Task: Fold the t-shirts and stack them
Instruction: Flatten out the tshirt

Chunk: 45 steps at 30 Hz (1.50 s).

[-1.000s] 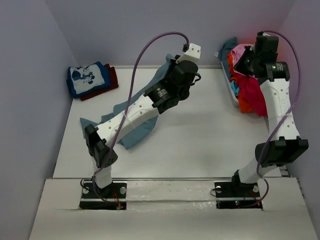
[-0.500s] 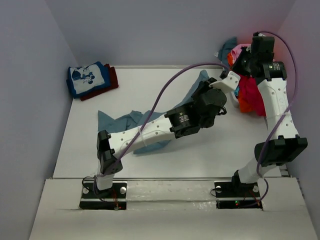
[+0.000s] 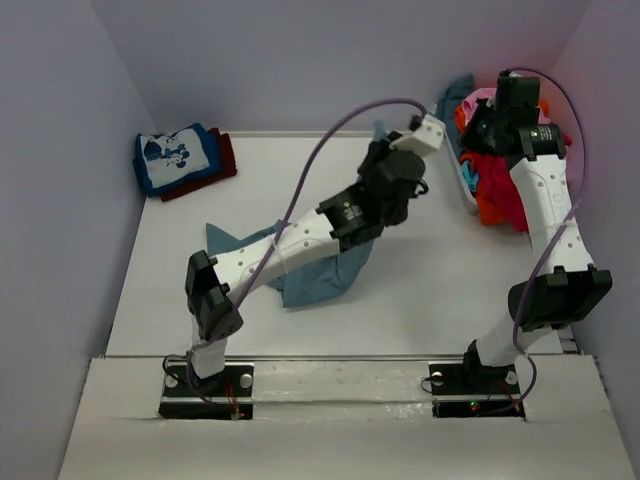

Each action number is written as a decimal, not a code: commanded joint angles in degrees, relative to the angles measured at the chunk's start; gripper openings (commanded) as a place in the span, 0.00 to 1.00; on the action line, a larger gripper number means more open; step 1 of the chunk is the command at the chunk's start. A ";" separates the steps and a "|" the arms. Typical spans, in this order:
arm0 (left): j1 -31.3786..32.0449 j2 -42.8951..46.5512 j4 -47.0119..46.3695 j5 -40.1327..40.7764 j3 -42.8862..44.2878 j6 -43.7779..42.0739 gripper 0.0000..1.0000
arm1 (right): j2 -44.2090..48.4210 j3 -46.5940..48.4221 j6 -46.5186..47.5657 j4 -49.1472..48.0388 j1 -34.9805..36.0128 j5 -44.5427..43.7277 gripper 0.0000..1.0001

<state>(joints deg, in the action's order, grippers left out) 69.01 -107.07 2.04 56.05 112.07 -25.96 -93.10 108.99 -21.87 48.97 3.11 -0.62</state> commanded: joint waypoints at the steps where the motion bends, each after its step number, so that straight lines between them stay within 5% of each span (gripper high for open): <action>1: -15.27 4.76 7.24 -2.06 -1.06 14.21 0.06 | -0.85 -0.01 0.33 -2.04 0.66 -0.61 0.07; 10: -24.80 -0.51 25.00 -4.28 -2.91 31.57 0.06 | -2.79 0.96 0.51 -1.42 1.19 -0.17 0.07; 12: -24.20 -0.08 27.39 -4.90 -4.57 34.29 0.28 | -3.14 0.78 0.51 -1.25 1.72 0.18 0.07; 14: -23.41 3.16 25.65 -5.78 -10.95 35.79 0.71 | -3.75 1.57 0.86 -0.29 2.33 2.18 0.07; 16: -23.40 4.93 23.62 -6.92 -14.59 37.55 0.96 | -4.89 2.89 1.39 1.29 3.04 2.47 0.22; 17: -24.18 5.11 24.06 -7.01 -15.21 38.77 0.99 | -5.94 4.03 1.65 4.35 3.65 2.99 0.28; 23: -27.87 1.25 32.58 -7.27 -8.98 46.69 0.99 | -12.53 7.03 1.74 8.50 6.72 5.37 0.40; 36: -38.86 2.57 34.25 -18.34 -10.56 55.04 0.99 | -20.88 2.36 1.56 9.21 21.14 6.69 0.38; 45: -43.87 0.81 35.75 -28.18 -11.78 58.12 0.99 | -34.86 15.80 3.50 12.11 26.58 8.27 0.36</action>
<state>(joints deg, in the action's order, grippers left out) 28.03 -107.04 36.62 34.13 100.84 28.10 -123.00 116.49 -20.12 59.44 27.68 6.46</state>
